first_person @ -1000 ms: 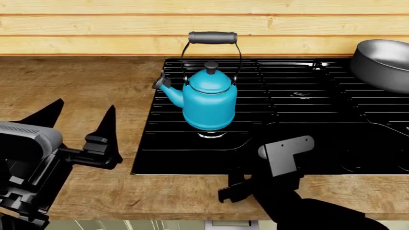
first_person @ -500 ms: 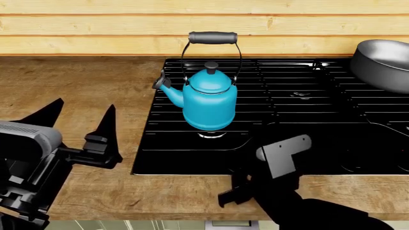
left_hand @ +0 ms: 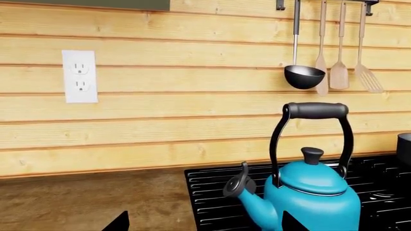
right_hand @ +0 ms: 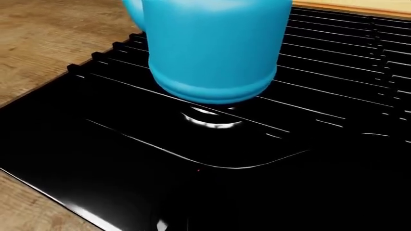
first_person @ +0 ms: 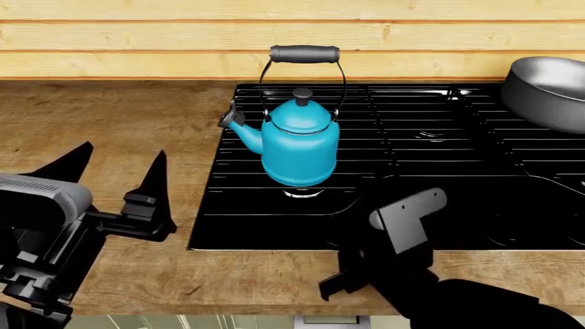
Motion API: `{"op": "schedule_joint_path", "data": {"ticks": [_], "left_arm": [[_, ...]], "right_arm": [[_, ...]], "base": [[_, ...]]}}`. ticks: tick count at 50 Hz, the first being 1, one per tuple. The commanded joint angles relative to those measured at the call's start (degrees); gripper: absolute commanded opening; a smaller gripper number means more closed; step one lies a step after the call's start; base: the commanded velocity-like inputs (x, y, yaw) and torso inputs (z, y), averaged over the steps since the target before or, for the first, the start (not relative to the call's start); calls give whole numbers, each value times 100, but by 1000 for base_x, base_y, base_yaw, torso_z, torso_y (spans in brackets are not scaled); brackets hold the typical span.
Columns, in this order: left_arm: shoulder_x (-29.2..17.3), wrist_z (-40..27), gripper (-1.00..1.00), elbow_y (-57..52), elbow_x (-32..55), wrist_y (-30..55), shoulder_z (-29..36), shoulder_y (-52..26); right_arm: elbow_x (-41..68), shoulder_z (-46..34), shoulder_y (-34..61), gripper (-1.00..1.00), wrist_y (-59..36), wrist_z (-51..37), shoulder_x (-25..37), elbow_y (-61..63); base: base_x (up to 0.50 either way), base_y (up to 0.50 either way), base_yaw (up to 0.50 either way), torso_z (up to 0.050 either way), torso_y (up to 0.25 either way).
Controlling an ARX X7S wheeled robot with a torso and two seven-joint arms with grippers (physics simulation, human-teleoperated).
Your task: Pick the kettle from the counter and place it on a stove burner. Then turn the burner on.
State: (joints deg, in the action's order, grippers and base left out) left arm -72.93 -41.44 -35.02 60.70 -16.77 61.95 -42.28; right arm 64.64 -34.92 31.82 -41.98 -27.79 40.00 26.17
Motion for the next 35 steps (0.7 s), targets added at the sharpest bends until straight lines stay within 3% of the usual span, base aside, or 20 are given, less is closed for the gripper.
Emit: {"op": "schedule_joint_path", "data": {"ticks": [1, 35], "left_arm": [[23, 9, 100, 29, -19, -13, -2, 32], [100, 49, 100, 78, 22, 51, -51, 16]], "right_arm": [[-187, -191, -15, -100, -163, 169, 253, -161], [-565, -495, 679, -100, -543, 1134, 676, -685]], "base": [[0, -3, -3, 0, 0], [-1, -2, -3, 0, 0]]}}
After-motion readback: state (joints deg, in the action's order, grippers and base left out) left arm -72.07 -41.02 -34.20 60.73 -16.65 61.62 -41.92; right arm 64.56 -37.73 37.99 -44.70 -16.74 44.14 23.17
